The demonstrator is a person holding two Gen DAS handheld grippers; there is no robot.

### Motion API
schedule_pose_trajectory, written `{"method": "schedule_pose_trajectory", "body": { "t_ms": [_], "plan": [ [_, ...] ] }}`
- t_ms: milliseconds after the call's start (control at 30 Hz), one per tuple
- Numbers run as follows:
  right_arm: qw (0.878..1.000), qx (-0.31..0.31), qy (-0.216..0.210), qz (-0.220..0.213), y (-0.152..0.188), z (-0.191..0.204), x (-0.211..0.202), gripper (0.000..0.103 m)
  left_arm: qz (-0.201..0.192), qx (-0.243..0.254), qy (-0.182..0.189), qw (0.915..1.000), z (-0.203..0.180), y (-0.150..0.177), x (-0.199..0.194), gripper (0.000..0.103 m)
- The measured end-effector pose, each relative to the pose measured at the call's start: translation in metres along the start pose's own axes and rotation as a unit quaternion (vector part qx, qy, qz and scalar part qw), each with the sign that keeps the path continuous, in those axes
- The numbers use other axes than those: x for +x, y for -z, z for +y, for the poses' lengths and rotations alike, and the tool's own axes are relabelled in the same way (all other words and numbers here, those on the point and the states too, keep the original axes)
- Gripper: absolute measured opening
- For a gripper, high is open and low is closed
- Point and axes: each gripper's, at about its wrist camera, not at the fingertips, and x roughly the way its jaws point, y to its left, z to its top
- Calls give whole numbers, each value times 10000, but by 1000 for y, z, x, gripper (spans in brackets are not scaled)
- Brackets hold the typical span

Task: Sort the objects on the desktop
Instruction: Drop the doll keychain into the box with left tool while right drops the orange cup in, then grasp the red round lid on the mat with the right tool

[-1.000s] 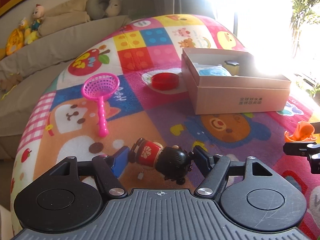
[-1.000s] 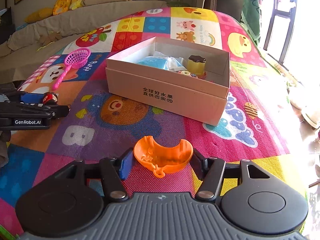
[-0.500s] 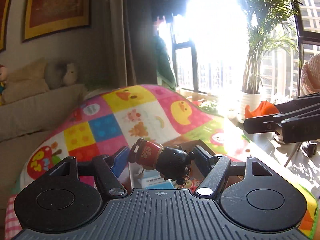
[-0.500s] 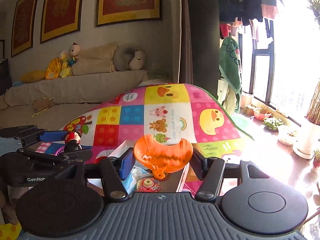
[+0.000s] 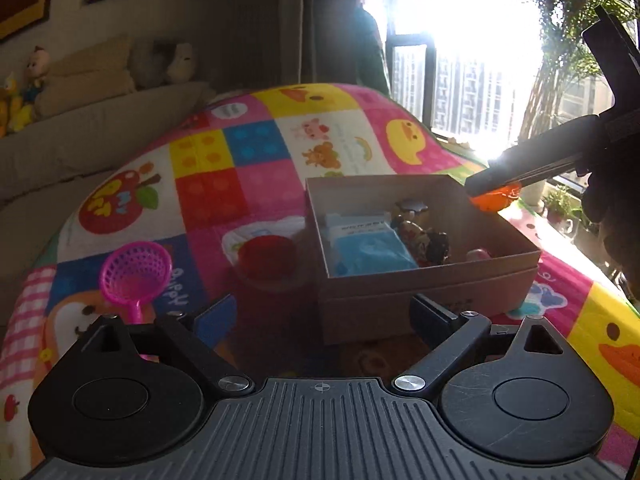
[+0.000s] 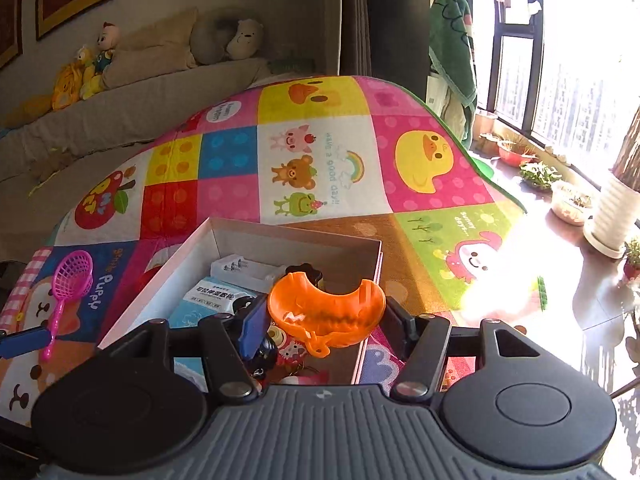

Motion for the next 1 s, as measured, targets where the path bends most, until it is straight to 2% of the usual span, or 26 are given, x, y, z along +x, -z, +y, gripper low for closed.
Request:
{"method": "schedule_pose_trajectory", "body": {
  "t_ms": [133,200,267,500,700,833,933,1000],
  "plan": [
    [9998,-23,23,195,2,17,3,74,226,-173,-379,9989,26,20,-7,100],
    [9996,-244,-35,153,4,34,-3,76,332,-341,-645,9968,40,26,-7,100],
    [9985,-517,-89,128,5,53,-10,77,393,-524,-917,9936,53,31,-8,100],
    [9854,-1471,-808,275,10,141,-16,77,334,-831,-1676,9818,83,43,-20,102],
    [9741,-1889,-1138,495,8,196,9,78,388,-1253,-1686,9769,102,55,-21,103],
    [9697,-1941,-1303,714,-4,210,33,78,335,-1564,-1649,9732,111,59,-23,103],
    [9698,-1596,-1526,1034,-37,206,60,78,326,-1631,-1630,9725,112,60,-23,103],
    [9733,-1239,-1504,1213,-63,197,86,78,332,-1666,-1599,9724,113,60,-23,103]
  ]
}}
